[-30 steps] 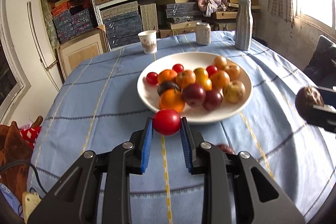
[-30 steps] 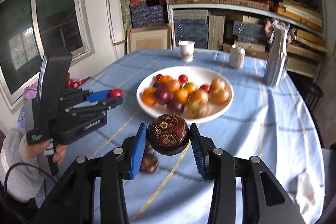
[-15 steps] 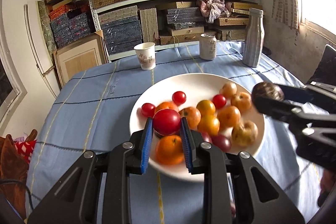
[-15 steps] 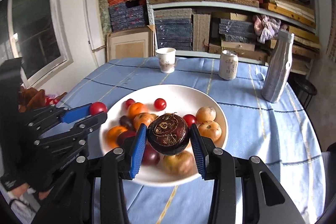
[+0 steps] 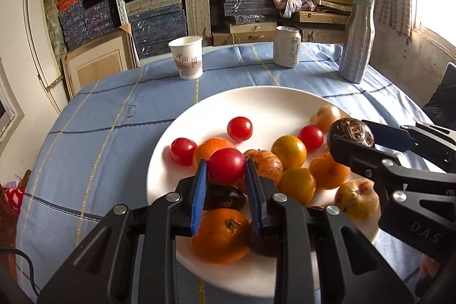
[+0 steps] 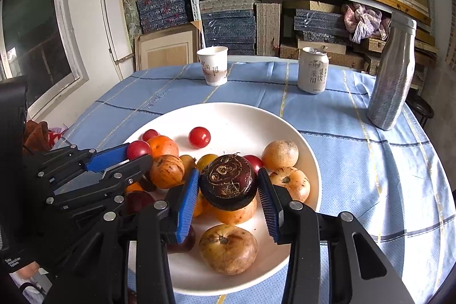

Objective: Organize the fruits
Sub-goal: 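Carry the tomato and mangosteen into the white bowl and open both tools, then withdraw both tools toward the last two dark fruits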

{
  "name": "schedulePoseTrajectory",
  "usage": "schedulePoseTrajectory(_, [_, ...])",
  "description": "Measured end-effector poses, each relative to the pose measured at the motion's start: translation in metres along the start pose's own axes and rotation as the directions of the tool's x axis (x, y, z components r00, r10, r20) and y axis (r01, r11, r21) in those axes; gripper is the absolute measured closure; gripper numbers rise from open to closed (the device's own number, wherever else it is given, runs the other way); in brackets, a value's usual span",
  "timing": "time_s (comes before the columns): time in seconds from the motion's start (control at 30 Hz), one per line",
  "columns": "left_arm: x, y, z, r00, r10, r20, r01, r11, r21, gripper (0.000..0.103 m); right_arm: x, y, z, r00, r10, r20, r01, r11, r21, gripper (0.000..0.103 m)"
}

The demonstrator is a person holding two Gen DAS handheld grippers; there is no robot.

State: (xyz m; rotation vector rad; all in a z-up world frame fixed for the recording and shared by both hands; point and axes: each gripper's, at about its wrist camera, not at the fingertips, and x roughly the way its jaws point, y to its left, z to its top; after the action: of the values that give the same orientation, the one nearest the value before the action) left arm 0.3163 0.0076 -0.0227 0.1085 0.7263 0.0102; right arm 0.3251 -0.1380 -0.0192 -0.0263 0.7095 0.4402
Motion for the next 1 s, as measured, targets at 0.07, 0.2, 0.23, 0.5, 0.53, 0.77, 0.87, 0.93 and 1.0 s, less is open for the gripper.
schedulePoseTrajectory(0.07, [0.002,0.000,-0.001,1.000,0.003,0.003,-0.003,1.000,-0.004,0.076,0.004,-0.001,-0.001,1.000,-0.005,-0.007,0.005,1.000,0.003,0.060])
schedulePoseTrajectory(0.2, [0.004,0.001,-0.002,1.000,0.020,0.017,-0.020,1.000,-0.005,0.055,0.003,-0.001,-0.001,1.000,-0.020,0.012,0.020,1.000,-0.001,0.050])
schedulePoseTrajectory(0.23, [0.002,0.002,-0.003,0.999,0.028,0.022,-0.028,1.000,-0.006,0.048,0.001,-0.001,-0.001,1.000,-0.020,0.015,0.020,1.000,-0.003,0.050])
schedulePoseTrajectory(0.5, [-0.016,-0.008,-0.005,0.997,0.042,0.071,-0.045,0.998,0.036,0.023,-0.021,0.004,-0.001,0.999,-0.013,0.049,0.014,1.000,-0.018,0.045])
schedulePoseTrajectory(0.53, [-0.020,-0.009,-0.005,0.996,0.046,0.080,-0.049,0.998,0.039,0.020,-0.025,0.005,-0.002,0.999,-0.012,0.052,0.013,1.000,-0.021,0.044])
schedulePoseTrajectory(0.77, [-0.045,-0.012,-0.010,0.991,0.061,0.116,-0.068,0.996,0.057,0.012,-0.048,0.009,-0.012,0.998,0.004,0.068,-0.004,1.000,-0.012,0.044])
schedulePoseTrajectory(0.87, [-0.056,-0.017,-0.015,0.989,0.069,0.129,-0.078,0.995,0.070,0.010,-0.061,0.010,-0.020,0.997,0.014,0.077,-0.014,1.000,-0.003,0.043])
schedulePoseTrajectory(0.93, [-0.065,-0.018,-0.020,0.989,0.066,0.131,-0.075,0.995,0.071,0.009,-0.072,0.010,-0.026,0.996,0.018,0.085,-0.018,1.000,0.004,0.034])
schedulePoseTrajectory(1.0, [-0.073,-0.017,-0.025,0.989,0.060,0.132,-0.069,0.996,0.061,0.009,-0.081,0.011,-0.033,0.995,0.016,0.100,-0.017,1.000,0.005,0.033])
